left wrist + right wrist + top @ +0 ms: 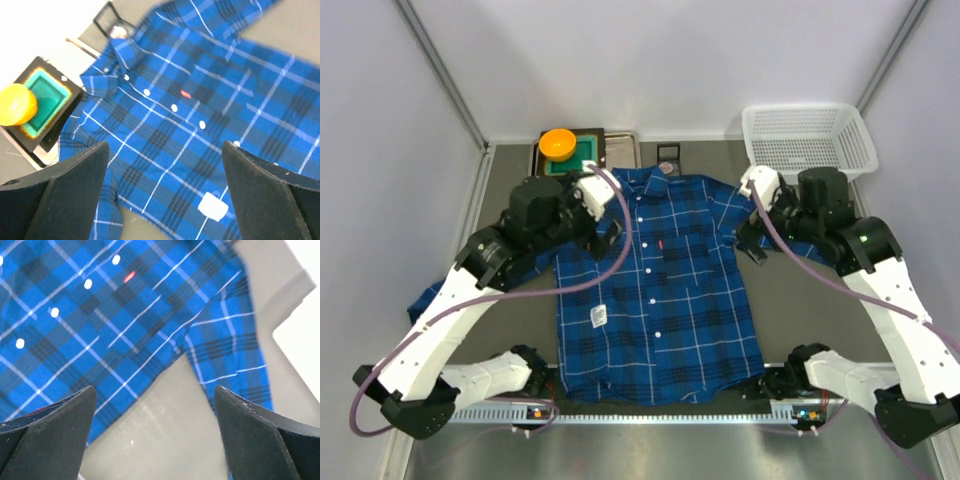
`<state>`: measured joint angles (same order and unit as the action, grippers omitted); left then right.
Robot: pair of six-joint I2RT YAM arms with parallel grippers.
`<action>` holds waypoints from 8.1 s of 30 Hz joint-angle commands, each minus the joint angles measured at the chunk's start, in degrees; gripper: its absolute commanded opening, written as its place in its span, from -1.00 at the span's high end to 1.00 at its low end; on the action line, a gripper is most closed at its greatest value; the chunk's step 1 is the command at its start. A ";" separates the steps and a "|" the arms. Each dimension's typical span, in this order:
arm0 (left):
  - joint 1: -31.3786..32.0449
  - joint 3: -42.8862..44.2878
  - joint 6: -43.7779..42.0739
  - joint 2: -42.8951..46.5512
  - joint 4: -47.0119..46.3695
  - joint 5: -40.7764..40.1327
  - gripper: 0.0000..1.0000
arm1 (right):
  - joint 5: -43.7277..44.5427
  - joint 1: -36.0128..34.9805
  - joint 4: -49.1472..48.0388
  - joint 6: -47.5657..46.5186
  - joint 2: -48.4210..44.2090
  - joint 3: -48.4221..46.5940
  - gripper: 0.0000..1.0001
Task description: Pin the brooch onto the clothing
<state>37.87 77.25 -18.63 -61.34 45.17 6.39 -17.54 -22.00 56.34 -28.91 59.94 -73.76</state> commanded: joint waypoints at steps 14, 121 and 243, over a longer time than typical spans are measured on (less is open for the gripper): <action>-27.50 2.56 33.04 -20.65 -28.98 22.62 -0.80 | -7.56 0.90 -17.58 28.36 38.38 -38.80 -0.76; -36.64 3.78 23.73 -40.08 -26.89 24.98 -0.59 | -11.64 6.35 -62.49 86.12 94.13 -43.93 0.51; -24.16 -26.98 80.24 -20.75 -79.80 38.61 -0.01 | 26.06 -34.87 -125.59 -50.02 32.43 31.48 1.00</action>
<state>13.32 49.98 62.41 -82.39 -31.27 43.97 7.11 -55.57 -64.73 -77.65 91.35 -39.86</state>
